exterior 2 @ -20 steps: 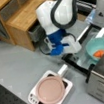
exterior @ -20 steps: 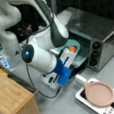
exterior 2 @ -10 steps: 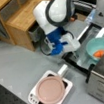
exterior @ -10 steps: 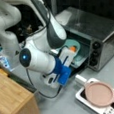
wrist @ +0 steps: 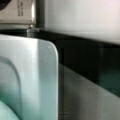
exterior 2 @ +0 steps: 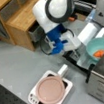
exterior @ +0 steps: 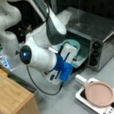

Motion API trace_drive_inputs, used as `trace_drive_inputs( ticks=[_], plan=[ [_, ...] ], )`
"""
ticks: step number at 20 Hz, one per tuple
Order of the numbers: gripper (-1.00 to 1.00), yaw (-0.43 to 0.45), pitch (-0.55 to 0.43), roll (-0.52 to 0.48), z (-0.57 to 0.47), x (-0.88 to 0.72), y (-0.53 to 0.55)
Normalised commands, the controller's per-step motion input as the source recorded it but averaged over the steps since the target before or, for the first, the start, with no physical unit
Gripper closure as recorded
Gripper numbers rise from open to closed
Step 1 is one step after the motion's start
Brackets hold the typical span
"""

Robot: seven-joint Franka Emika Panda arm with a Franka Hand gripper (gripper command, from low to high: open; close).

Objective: Open the microwave oven door. Pull out the microwave oven tray. Pick up the bowl. Place the bowl on the microwave tray.

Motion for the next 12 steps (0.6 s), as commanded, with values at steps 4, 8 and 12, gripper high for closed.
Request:
trace_drive_inputs(
  ticks=[4,8,12],
  plan=[
    [-1.00,-0.178,0.073,0.117,0.22,0.14,0.25],
    [-1.00,-0.225,0.097,0.134,0.16,0.05,0.24],
    [-1.00,-0.207,0.112,0.175,0.19,-0.05,0.39]
  ],
)
